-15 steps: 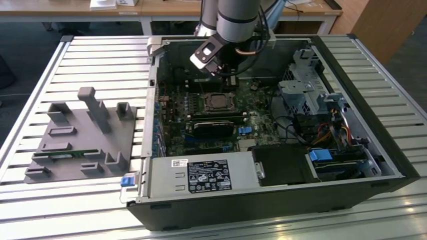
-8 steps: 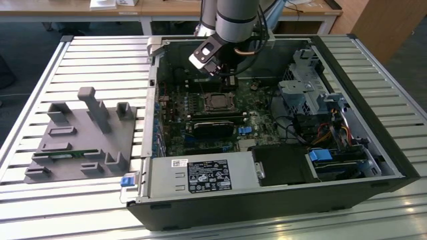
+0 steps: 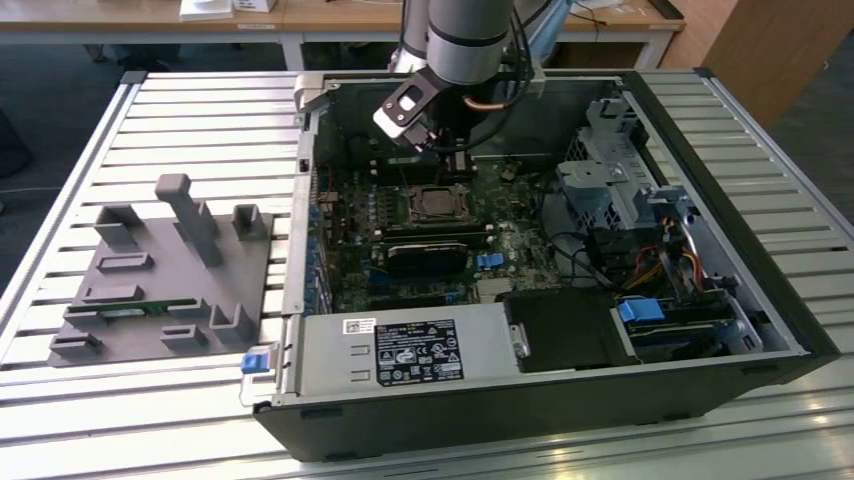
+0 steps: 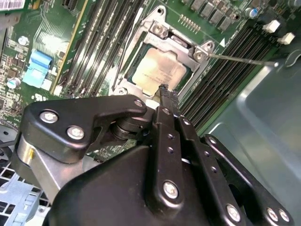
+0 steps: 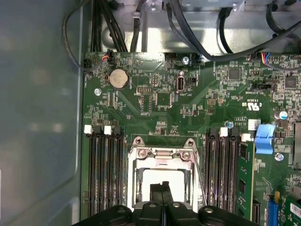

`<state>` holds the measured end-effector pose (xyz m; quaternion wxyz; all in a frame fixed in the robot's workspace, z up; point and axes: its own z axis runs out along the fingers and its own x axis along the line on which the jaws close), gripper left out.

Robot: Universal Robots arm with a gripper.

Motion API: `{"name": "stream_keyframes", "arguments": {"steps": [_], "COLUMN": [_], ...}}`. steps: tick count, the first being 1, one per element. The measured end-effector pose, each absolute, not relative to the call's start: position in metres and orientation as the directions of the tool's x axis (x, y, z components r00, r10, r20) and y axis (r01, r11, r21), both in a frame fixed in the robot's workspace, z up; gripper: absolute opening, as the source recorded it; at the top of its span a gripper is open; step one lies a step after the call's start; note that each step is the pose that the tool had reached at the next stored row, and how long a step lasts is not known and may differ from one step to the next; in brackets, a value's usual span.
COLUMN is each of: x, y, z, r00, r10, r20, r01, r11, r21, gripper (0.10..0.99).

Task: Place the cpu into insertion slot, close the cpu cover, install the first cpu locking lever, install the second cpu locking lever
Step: 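Close the cpu cover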

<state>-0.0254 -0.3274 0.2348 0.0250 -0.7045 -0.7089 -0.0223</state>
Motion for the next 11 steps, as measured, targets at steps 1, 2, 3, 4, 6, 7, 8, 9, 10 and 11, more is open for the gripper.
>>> {"name": "stream_keyframes", "arguments": {"steps": [1,2,3,4,6,7,8,9,10,11], "x": [-0.0261,-0.0265,-0.0270,-0.0275,-0.0287,-0.0291,-0.0294,-0.0295,-0.0298,-0.0301], "y": [-0.3273,-0.3273,-0.3274,-0.3274,-0.3274,-0.3274,-0.3274,-0.3274,-0.3274,-0.3274], "z": [0.2348,0.2349,0.2348,0.2348,0.2348,0.2349,0.2349,0.2348,0.2348,0.2348], "r00": [-0.006,-0.006,-0.006,-0.006,-0.006,-0.006,-0.006,-0.006,-0.006,-0.006], "r10": [0.998,0.998,0.998,0.998,0.998,0.998,0.998,0.998,0.998,0.998], "r20": [0.067,0.067,0.067,0.067,0.067,0.067,0.067,0.067,0.067,0.067], "r01": [1.000,1.000,1.000,1.000,1.000,1.000,1.000,1.000,1.000,1.000], "r11": [0.006,0.006,0.006,0.006,0.006,0.006,0.006,0.006,0.006,0.006], "r21": [-0.004,-0.004,-0.004,-0.004,-0.004,-0.004,-0.004,-0.004,-0.004,-0.004], "gripper": [0.106,0.106,0.106,0.106,0.106,0.106,0.106,0.106,0.106,0.106]}}
